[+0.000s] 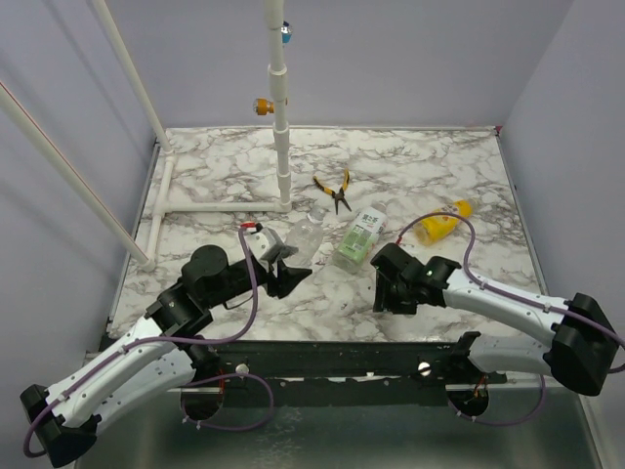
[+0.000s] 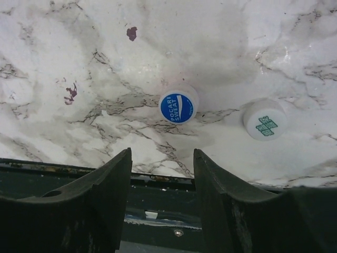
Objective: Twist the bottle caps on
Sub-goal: Screw the bottle cap onto the plastic bottle.
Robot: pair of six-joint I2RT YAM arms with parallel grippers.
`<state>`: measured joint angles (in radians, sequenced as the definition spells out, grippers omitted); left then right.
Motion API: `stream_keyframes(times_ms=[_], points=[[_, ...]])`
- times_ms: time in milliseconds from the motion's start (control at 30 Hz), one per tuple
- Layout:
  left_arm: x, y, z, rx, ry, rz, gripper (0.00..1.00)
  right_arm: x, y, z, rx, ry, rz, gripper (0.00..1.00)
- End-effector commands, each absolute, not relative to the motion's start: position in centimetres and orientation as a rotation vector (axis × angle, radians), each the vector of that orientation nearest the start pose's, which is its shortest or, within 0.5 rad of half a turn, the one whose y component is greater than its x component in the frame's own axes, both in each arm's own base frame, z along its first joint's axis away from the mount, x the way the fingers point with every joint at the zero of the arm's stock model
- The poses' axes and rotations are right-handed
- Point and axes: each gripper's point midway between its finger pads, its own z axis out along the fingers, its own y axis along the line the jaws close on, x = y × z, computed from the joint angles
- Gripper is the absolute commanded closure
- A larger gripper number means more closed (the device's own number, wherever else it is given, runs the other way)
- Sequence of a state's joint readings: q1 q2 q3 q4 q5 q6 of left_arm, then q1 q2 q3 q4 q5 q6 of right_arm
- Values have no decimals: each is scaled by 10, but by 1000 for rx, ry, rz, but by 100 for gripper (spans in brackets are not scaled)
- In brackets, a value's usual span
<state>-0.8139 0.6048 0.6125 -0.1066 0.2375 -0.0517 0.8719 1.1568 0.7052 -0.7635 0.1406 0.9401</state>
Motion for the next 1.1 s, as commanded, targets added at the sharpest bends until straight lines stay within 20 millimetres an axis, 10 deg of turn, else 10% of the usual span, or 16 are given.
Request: stream_keyframes(times_ms=[0, 1067], points=[[157, -244, 264, 867, 1500, -871, 43, 149, 178, 46, 122, 2768, 207, 47], [157, -242, 281, 836, 1510, -871, 42, 160, 173, 18, 80, 2778, 49, 52]])
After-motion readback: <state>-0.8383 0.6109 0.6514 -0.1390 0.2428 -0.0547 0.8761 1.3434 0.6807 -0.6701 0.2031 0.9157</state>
